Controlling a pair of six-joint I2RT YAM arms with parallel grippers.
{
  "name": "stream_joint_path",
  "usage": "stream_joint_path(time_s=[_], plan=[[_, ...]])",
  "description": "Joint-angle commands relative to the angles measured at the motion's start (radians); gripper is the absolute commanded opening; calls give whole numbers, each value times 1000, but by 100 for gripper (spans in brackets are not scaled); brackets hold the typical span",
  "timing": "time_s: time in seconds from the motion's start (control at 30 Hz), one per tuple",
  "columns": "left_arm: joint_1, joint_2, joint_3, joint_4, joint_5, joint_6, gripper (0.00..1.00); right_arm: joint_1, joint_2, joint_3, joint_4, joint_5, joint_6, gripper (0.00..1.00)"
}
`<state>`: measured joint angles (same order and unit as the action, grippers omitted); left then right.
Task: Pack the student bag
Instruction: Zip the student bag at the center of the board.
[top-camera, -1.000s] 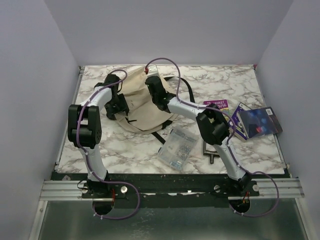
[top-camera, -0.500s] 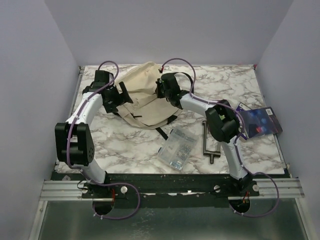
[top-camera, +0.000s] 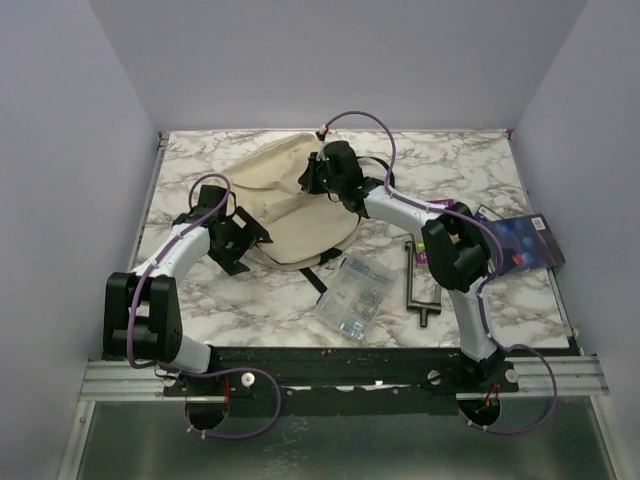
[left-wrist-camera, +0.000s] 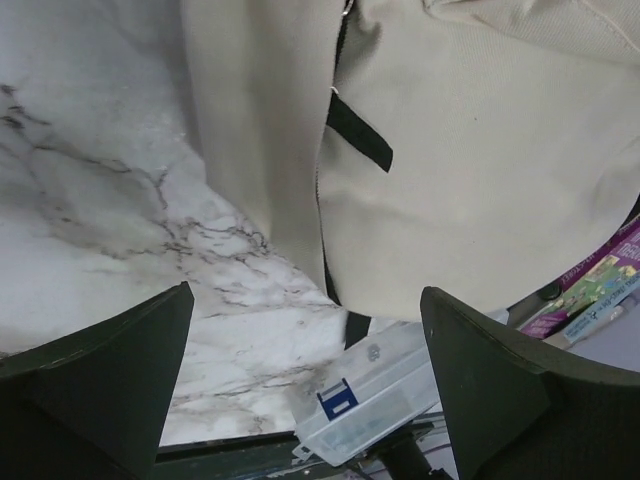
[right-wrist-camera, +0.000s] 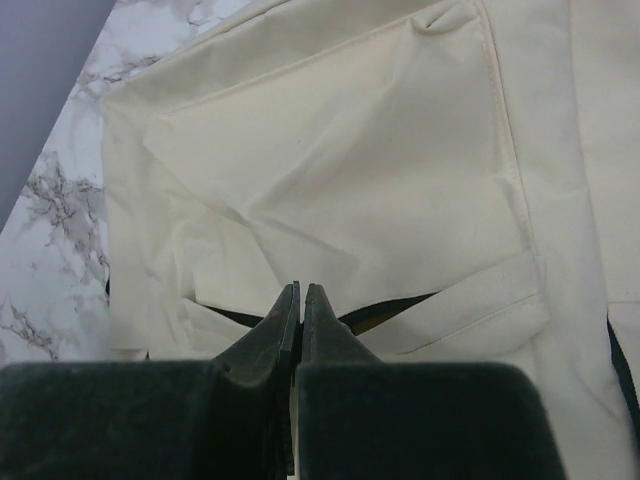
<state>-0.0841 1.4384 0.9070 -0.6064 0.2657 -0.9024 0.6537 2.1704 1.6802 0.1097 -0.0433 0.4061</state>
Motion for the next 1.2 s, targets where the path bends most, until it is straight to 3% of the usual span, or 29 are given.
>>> stream_joint_path(time_s=[0.0,0.07,0.17,0.3,0.37,0.5,0.6,0.73,0.8,0.97,1.17], plan=[[-57,74,27,80,12,-125,97,13,-69,-19,7,-27,22,0],[-62,101,35,78,-9,-122,89,20,-82,-26,6,-22,19,0],[-61,114,36,83,-45,-105,68,29,-97,-34,3,-14,11,0],[-26,94,25,106,-68,-49,29,31,-118,-54,-2,13,-4,0],[-4,65,9,108,-79,-33,3,31,-117,-53,-16,36,-21,0],[19,-36,-52,110,-151,-22,0,34,-115,-45,-60,221,-100,0],[35,-134,-118,102,-211,-46,0,34,-104,-49,-88,489,-216,0],[69,-220,-181,97,-257,-65,0,28,-50,-103,4,864,-447,0],[75,-239,-199,90,-258,-70,0,14,-21,-144,78,902,-519,0],[75,-289,-211,87,-286,-59,0,-3,-1,-141,31,824,-466,0],[75,-342,-175,136,-195,52,0,-2,-83,-165,-9,443,-350,0]])
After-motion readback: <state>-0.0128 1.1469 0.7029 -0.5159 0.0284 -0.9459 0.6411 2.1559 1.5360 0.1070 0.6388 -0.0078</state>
